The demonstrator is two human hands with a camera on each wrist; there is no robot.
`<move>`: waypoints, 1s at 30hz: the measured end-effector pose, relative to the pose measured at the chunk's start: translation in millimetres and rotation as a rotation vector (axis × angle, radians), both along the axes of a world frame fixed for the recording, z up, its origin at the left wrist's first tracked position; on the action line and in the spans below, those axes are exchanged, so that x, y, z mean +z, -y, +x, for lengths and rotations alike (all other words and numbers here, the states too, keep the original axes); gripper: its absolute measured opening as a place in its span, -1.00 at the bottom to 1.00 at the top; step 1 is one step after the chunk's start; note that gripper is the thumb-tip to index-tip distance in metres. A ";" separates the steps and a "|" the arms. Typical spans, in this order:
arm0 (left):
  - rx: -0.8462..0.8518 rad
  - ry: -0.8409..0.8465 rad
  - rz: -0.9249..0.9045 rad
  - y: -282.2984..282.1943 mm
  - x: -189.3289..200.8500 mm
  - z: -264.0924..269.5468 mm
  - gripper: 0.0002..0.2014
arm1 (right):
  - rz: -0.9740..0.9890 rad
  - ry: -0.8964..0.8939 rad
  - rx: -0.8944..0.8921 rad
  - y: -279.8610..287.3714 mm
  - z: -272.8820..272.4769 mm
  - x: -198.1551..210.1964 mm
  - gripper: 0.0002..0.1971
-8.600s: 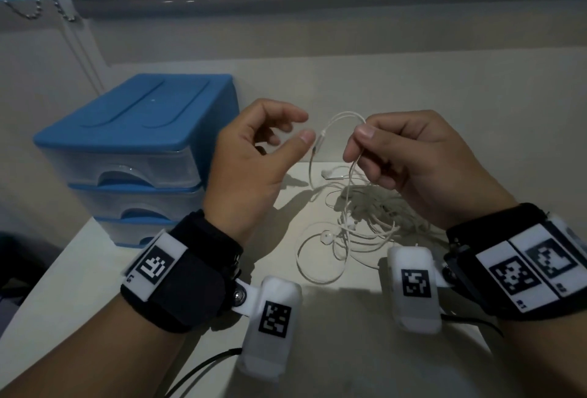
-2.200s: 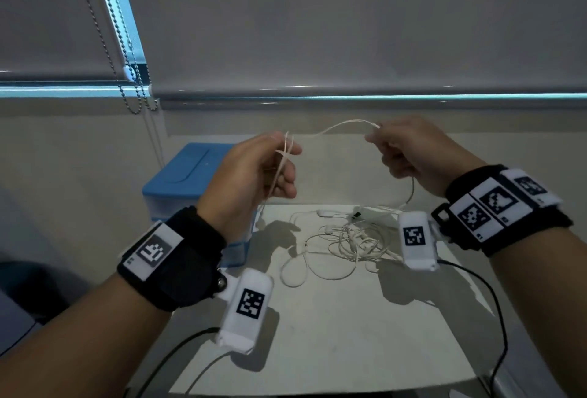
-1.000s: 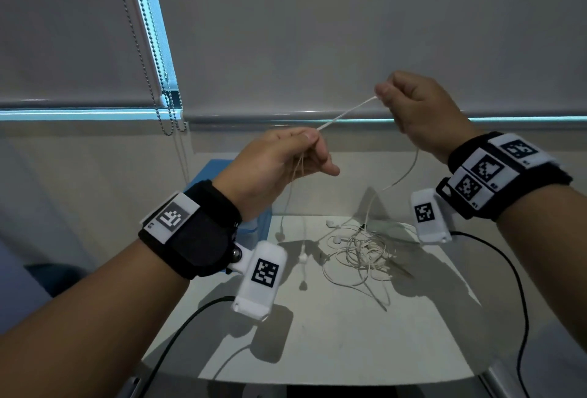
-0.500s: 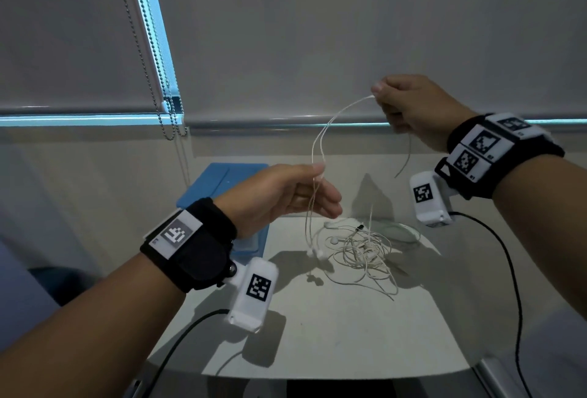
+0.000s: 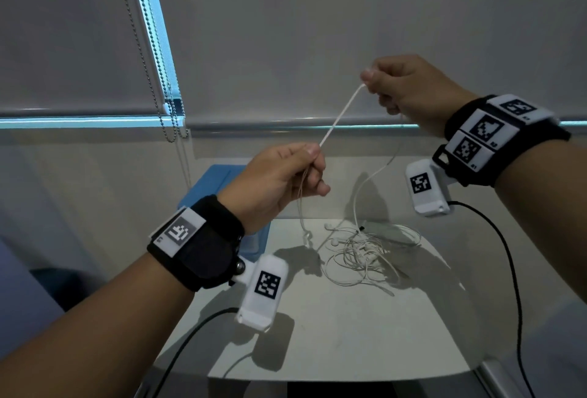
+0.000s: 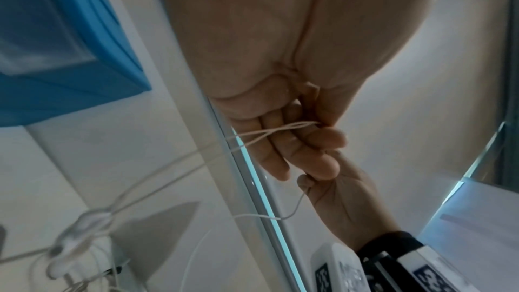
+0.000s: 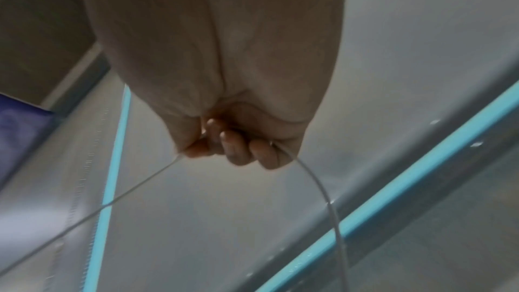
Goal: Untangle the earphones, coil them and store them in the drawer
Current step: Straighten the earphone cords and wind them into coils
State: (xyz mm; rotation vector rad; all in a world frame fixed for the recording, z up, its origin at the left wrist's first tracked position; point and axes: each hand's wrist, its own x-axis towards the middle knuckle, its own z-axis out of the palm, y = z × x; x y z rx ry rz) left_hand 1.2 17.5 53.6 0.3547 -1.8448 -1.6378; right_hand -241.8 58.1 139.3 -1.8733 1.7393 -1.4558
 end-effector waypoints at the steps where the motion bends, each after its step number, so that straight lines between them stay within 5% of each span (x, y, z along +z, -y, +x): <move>1: -0.006 0.007 0.007 -1.2 -2.5 1.4 -0.67 | -0.010 0.000 -0.041 -0.6 -6.4 -2.6 -0.66; 10: -0.109 -0.051 0.142 -13.5 -5.7 5.4 -0.71 | 0.095 0.064 -0.184 7.1 -26.0 -73.0 -0.66; 15: -0.087 -0.098 0.223 -16.2 -9.1 7.3 -0.62 | 0.227 -0.048 -0.191 -2.5 -17.3 -105.2 -0.66; 22: 0.068 -0.229 0.253 3.8 -12.4 11.2 -0.75 | 0.613 -0.154 0.119 -30.0 6.2 -125.0 -0.59; 30: 0.131 -0.375 0.376 13.1 -23.1 13.1 -0.59 | 0.621 -0.266 0.413 -52.1 56.3 -109.6 -0.55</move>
